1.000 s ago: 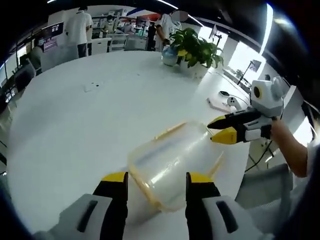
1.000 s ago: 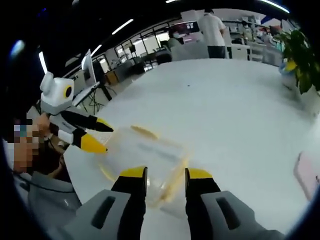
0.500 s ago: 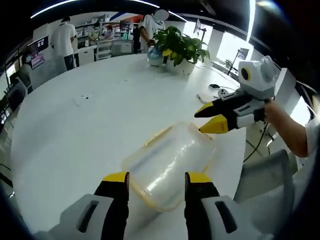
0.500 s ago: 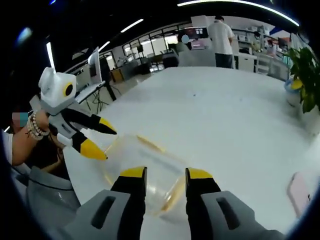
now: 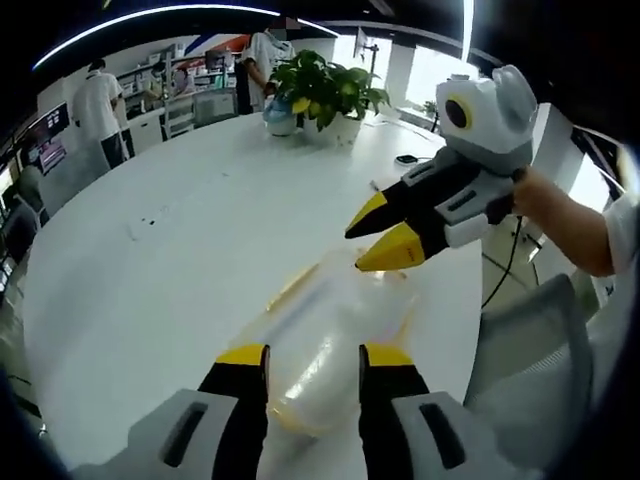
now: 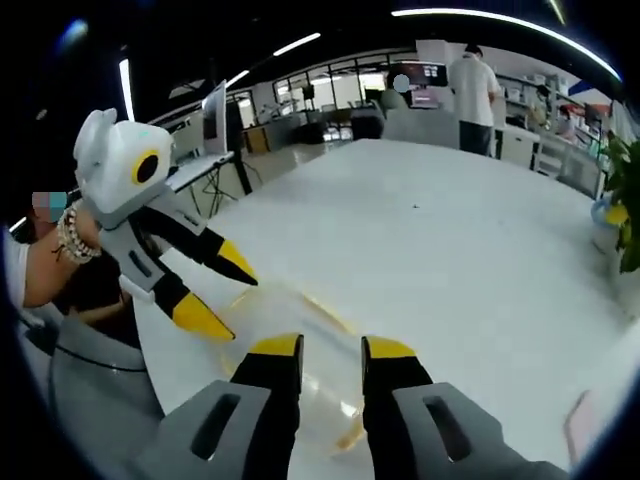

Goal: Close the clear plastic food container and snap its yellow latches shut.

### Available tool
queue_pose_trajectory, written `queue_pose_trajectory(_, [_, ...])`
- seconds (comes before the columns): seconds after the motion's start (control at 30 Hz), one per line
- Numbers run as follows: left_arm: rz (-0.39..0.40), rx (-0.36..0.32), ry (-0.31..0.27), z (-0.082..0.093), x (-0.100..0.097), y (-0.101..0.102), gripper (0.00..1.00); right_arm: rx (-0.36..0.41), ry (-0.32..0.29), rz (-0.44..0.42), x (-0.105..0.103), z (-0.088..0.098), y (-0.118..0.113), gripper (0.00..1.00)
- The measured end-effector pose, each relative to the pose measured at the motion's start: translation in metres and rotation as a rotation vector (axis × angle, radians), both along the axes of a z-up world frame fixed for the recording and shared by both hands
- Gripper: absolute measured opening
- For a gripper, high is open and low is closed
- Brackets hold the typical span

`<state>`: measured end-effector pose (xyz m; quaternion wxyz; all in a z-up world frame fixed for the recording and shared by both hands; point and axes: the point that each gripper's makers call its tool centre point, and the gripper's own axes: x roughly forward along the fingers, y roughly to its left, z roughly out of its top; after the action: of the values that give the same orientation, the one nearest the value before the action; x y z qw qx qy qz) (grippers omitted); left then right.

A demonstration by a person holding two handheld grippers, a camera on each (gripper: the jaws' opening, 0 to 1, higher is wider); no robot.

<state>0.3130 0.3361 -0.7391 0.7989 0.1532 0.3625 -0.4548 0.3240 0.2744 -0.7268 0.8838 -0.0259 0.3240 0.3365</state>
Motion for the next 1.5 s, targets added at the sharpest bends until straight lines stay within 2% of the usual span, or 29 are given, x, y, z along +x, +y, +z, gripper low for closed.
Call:
queue_pose_trajectory(0.17, [-0.035,0.012,0.013,-0.003,-0.004,-0.002,0.31,-0.002,0.005,0.039,-0.002,0.001,0.010,0.17])
queue_pose_trajectory(0.37, [-0.078,0.013,0.017,-0.004,-0.008,-0.008,0.29,0.001,0.015,0.092,-0.002,0.001,0.020,0.07])
queue_pose_trajectory(0.73, [-0.191,0.004,0.034,-0.008,-0.019,-0.025,0.25,-0.048,0.027,0.202,0.003,-0.011,0.036,0.06])
queue_pose_trajectory(0.9, [-0.205,0.007,0.034,-0.009,-0.020,-0.026,0.24,-0.075,0.043,0.234,0.005,-0.020,0.039,0.05])
queue_pose_trajectory(1.17, [-0.258,0.027,0.008,-0.011,-0.024,-0.031,0.24,-0.099,0.036,0.264,0.013,-0.026,0.044,0.06])
queue_pose_trajectory(1.27, [-0.278,0.035,0.008,-0.014,-0.027,-0.034,0.24,-0.126,0.026,0.271,0.019,-0.030,0.043,0.07])
queue_pose_trajectory(1.5, [-0.319,0.044,0.004,-0.017,-0.034,-0.037,0.24,-0.133,0.022,0.281,0.026,-0.033,0.043,0.09])
